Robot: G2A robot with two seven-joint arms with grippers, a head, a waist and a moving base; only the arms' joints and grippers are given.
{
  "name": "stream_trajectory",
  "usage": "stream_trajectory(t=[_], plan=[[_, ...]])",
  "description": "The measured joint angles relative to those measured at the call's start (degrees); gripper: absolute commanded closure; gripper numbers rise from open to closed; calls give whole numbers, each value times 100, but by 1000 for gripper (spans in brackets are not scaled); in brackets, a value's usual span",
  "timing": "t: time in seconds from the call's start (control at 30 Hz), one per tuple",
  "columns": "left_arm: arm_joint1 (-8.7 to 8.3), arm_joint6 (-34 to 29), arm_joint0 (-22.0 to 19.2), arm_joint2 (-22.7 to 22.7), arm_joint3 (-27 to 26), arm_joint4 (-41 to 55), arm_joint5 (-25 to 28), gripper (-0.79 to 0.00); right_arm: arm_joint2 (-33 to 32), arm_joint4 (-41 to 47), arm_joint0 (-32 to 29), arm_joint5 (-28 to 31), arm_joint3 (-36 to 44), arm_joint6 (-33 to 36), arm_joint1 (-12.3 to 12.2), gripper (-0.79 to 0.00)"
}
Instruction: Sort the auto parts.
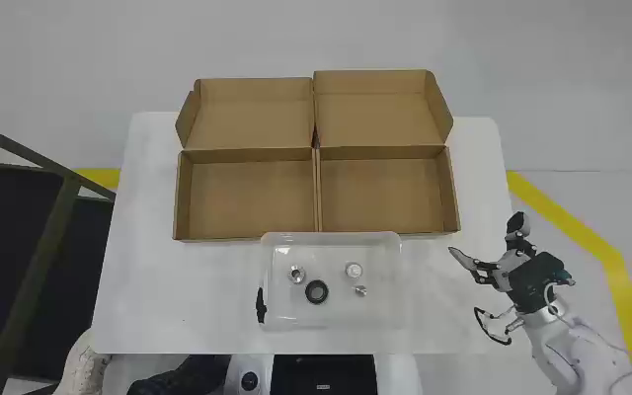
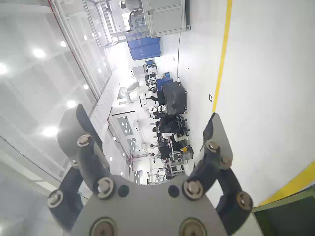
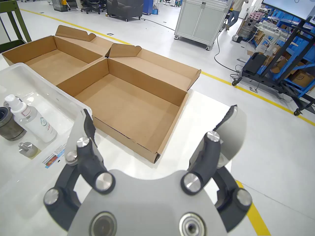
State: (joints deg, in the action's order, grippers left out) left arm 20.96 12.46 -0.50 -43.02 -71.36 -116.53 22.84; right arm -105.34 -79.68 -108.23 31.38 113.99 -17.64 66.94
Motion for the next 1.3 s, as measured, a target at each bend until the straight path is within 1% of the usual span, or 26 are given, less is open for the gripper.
stream_trajectory(t=[0.53,0.6,0.67,0.8,0.93,1.13,1.3], plan=[[0,0,0,0,0,0,0,-785,14,14,8,14,7,1,0,-785],[0,0,0,0,0,0,0,-785,85,66,67,115,48,38,-5,-785],[0,0,0,0,0,0,0,-785,205,18,160,362,87,92,-21,-785],[0,0,0,0,0,0,0,-785,409,-22,352,730,136,397,-50,-785],[0,0,0,0,0,0,0,-785,788,-112,511,1044,294,858,-70,-785],[0,0,0,0,0,0,0,-785,1374,-281,704,1330,513,1490,-88,-785],[0,0,0,0,0,0,0,-785,1715,-392,806,1505,681,1854,-107,-785]])
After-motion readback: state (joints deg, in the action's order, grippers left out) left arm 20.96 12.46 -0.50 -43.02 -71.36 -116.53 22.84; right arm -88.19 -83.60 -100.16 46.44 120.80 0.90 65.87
